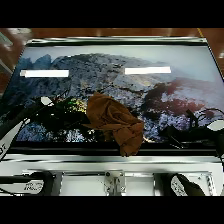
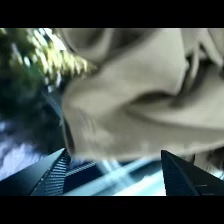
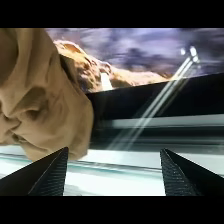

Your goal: Fold the shirts.

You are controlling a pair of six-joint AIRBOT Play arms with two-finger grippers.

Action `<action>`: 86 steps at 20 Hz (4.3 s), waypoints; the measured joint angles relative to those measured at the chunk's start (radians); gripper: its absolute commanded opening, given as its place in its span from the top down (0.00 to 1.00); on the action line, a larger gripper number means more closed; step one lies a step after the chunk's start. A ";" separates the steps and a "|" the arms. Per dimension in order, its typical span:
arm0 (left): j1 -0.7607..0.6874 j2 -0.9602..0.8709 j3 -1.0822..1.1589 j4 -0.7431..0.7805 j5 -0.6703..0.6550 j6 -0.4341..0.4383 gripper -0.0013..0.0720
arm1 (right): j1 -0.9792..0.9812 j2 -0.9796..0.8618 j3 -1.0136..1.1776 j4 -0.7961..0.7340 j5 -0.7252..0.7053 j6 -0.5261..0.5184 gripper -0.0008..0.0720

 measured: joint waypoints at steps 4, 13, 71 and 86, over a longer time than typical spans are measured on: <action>-0.010 -0.060 -0.010 -0.085 0.083 0.006 0.72 | -0.003 0.000 -0.015 0.049 -0.021 -0.005 0.05; -0.025 -0.077 0.019 -0.208 0.084 0.131 0.92 | 0.236 -0.002 -0.193 0.227 -0.238 -0.008 0.05; 0.089 0.334 0.150 0.248 0.030 -0.047 0.93 | 0.410 -0.402 0.491 0.000 -0.422 0.143 0.08; 0.042 0.254 0.146 0.223 0.043 -0.001 0.93 | 0.100 -0.404 0.152 0.145 -0.154 0.010 0.07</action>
